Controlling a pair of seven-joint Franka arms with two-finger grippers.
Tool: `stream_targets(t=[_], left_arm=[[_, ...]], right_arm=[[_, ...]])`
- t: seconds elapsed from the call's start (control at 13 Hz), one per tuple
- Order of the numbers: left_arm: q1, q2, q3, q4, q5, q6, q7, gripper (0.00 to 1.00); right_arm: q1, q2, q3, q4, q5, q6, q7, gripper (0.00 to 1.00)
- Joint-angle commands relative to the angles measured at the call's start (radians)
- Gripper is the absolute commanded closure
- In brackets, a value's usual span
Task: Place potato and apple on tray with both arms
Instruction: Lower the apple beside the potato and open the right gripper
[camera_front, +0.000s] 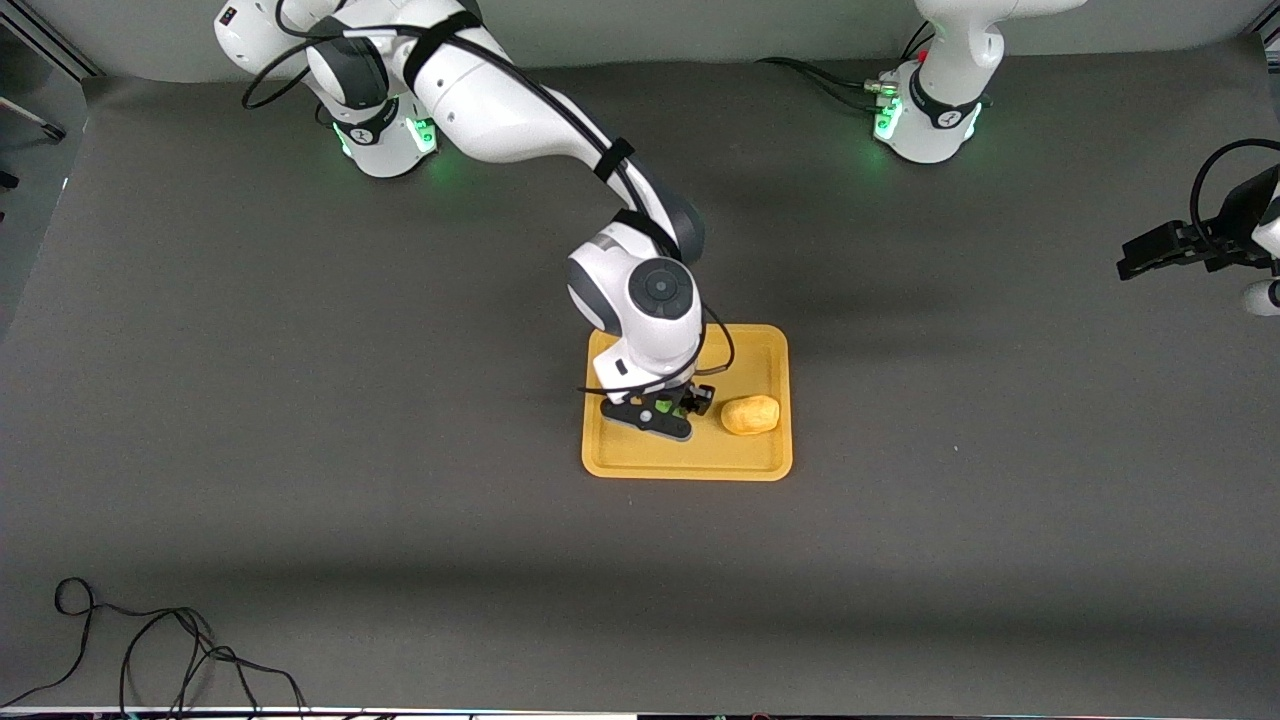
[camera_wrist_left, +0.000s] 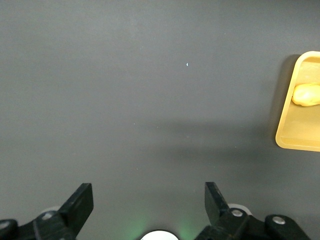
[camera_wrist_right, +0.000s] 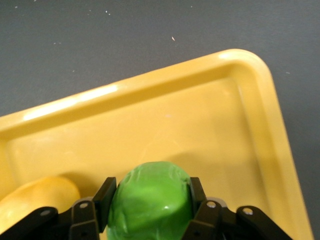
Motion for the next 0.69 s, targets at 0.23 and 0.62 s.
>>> stream_targets(t=[0.23,0.62], left_arm=[[-0.001,-0.002,0.008,-0.009,-0.002,0.021,0.006,0.01],[0.004,0.008,0.010,-0.014,-0.002,0.012,0.005,0.01]], right_arm=[[-0.009,-0.019,-0.013,-0.070,-0.027,0.054,-0.015,0.71],[0.003,-0.024,-0.012,-0.085,-0.019,0.052,0.001,0.69]])
